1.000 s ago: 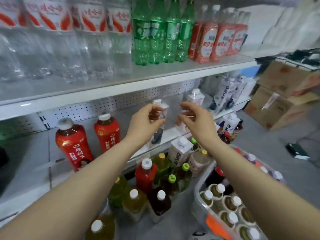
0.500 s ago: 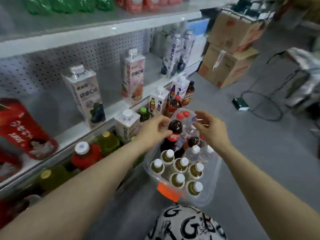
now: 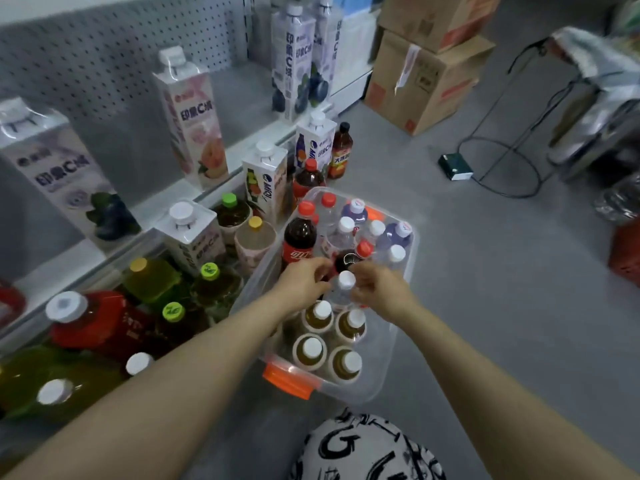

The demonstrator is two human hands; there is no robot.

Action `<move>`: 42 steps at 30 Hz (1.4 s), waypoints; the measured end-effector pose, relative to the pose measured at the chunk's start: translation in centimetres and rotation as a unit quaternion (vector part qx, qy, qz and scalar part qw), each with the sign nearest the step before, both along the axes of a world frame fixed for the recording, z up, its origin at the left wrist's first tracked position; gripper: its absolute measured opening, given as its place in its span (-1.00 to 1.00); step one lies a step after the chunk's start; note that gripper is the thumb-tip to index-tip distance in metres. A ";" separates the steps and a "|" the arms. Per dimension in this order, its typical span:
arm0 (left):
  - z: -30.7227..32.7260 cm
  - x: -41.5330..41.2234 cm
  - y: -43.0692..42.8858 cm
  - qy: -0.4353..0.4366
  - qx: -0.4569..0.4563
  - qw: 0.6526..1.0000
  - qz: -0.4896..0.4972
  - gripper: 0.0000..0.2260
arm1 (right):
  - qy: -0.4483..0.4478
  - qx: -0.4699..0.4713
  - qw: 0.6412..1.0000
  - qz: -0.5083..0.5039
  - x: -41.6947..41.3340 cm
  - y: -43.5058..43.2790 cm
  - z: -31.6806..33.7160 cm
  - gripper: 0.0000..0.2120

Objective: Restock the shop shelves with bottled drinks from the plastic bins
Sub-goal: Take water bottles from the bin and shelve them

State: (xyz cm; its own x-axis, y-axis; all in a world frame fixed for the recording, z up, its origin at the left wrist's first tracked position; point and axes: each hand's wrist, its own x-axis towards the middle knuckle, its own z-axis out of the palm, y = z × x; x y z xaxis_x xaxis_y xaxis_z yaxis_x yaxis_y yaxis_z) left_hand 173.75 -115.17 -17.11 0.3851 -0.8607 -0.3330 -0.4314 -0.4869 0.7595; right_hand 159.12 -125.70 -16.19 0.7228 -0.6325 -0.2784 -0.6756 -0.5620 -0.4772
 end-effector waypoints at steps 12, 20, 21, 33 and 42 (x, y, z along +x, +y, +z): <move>0.1 0.2 0.4 0.089 -0.030 0.995 0.018 -0.53 | -0.082 -0.034 0.996 -0.024 1.8 0.9 -0.5 -0.83; 3.7 2.3 2.1 0.211 -0.116 0.969 0.063 -0.41 | -0.249 0.015 0.967 -0.043 6.1 1.0 9.4 -0.78; 4.0 2.7 2.5 0.204 -0.124 0.969 0.066 -0.38 | -0.264 0.019 0.963 -0.045 6.6 1.1 10.3 -0.75; 8.1 6.2 11.5 0.083 -0.172 0.972 0.139 -0.29 | -0.345 0.158 0.923 -0.058 14.5 6.9 15.0 -0.75; 9.5 10.1 21.7 0.172 -0.215 0.938 0.210 -0.32 | -0.209 0.359 0.908 0.051 18.7 15.3 14.8 -0.46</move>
